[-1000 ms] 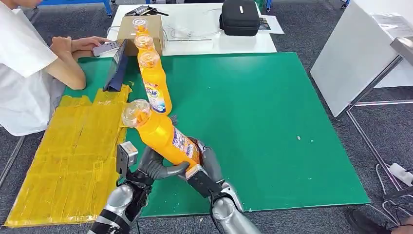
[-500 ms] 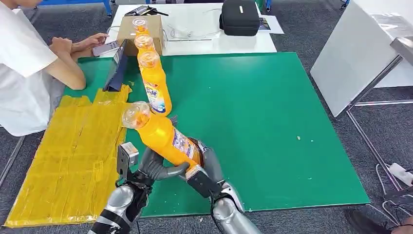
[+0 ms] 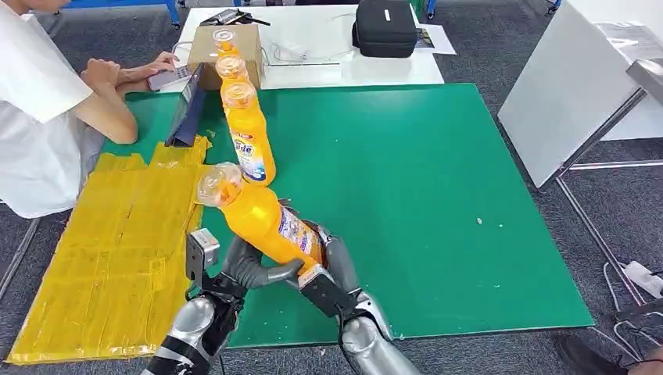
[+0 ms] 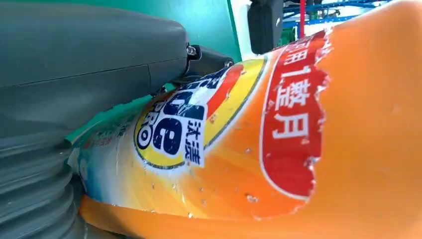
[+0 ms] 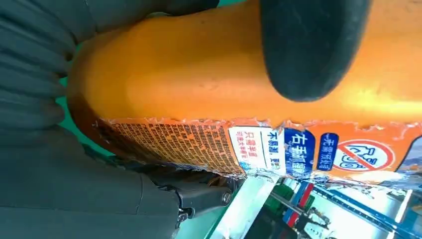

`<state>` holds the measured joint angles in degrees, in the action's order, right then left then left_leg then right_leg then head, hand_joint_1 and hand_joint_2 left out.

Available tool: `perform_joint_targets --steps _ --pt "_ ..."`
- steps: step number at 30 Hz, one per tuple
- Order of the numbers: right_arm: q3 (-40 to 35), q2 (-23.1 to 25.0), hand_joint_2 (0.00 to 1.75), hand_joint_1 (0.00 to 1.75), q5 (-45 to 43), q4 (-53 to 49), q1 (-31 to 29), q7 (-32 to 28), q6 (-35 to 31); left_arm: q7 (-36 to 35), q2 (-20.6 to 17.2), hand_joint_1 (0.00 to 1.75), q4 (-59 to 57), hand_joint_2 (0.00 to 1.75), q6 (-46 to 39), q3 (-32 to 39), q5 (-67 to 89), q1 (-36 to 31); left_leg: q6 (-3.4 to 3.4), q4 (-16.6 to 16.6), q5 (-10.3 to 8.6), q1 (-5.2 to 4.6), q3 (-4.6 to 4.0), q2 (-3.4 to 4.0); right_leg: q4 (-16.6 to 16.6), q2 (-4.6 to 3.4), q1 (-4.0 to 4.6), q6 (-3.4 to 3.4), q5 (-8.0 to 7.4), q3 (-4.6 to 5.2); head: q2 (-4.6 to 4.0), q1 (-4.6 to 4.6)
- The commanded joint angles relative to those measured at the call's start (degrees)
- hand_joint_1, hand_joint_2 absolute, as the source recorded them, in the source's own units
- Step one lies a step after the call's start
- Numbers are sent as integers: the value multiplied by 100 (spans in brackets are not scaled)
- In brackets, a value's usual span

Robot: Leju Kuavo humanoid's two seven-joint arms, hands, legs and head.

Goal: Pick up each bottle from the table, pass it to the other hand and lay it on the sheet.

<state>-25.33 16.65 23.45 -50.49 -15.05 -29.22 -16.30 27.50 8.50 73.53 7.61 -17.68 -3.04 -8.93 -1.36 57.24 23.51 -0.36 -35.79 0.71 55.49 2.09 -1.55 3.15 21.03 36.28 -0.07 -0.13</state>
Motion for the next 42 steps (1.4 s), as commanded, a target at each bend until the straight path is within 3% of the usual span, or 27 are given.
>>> perform_joint_targets --steps 1,11,12,13,14,21,28,29,31,32,33,35,39,42 --pt "-24 -165 175 175 33 382 -27 47 7 44 36 175 -125 175 -9 199 -36 -258 9 0 10 13 26 -14 -6 -4 10 -15 11 -33 0 0" --pt "75 -188 175 173 26 368 -25 2 -33 268 20 175 264 175 93 197 -94 -154 13 5 17 20 35 -20 -4 -3 17 -21 18 -46 0 -2" --pt "115 -197 175 143 17 317 -8 -15 -65 280 7 175 296 175 83 212 -93 -159 12 7 17 19 32 -21 -3 -2 16 -21 19 -44 0 0" --pt "189 -209 175 24 -24 198 31 -42 -110 306 -21 175 352 175 31 230 -47 -170 15 9 23 23 43 -22 -2 -6 19 -25 24 -55 0 -2" --pt "229 -216 175 0 -28 112 60 -54 -160 311 -40 175 384 175 -12 239 -2 -179 6 -1 3 7 11 -13 -4 2 6 -10 6 -16 0 0" --pt "485 -578 175 0 116 -1661 614 73 -224 156 -302 175 622 175 -882 593 853 -499 6 5 3 7 4 -24 3 6 6 -13 8 -13 0 2" --pt "609 -737 175 0 22 -2675 986 -81 -150 -11 -457 175 104 175 -1347 1173 1176 -817 14 8 14 16 25 -16 4 -7 14 -23 14 -33 0 0" --pt "656 -782 175 0 30 -2955 1109 -75 -170 54 -527 175 12 175 -2204 1251 2082 -880 9 2 5 9 13 -15 1 -2 8 -15 6 -19 0 0" --pt "703 -857 175 0 -79 -3390 1279 -127 -105 -57 -561 175 -167 175 -2720 1290 2797 -990 10 4 8 11 18 -19 1 1 9 -17 11 -26 0 2" --pt "735 -894 175 0 -157 -3572 1332 -136 -51 -315 -618 175 -435 175 -3472 1245 3818 -1097 5 -2 1 4 9 -14 0 3 3 -11 4 -13 0 0" --pt "766 -913 175 0 -193 -3696 1369 -121 -27 -338 -626 175 -604 175 -3551 1260 3985 -1175 10 6 11 13 22 -16 2 -4 11 -19 12 -28 0 0" --pt "814 -969 175 0 -290 -3924 1404 -151 9 -979 -745 175 -1315 175 -4554 1183 5699 -1410 7 -2 2 5 16 -22 0 7 4 -13 8 -20 0 -2" --pt "838 -968 175 0 -301 -3973 1415 -140 -5 -914 -747 175 -1473 175 -4633 1209 5683 -1458 8 0 6 8 23 -14 -3 -6 6 -16 8 -28 0 0" --pt "921 -973 175 0 -537 -4007 1373 94 -206 -2162 -677 175 -1070 175 -4761 1901 8855 -1055 12 6 16 16 32 -5 -1 -20 13 -22 12 -37 0 0"
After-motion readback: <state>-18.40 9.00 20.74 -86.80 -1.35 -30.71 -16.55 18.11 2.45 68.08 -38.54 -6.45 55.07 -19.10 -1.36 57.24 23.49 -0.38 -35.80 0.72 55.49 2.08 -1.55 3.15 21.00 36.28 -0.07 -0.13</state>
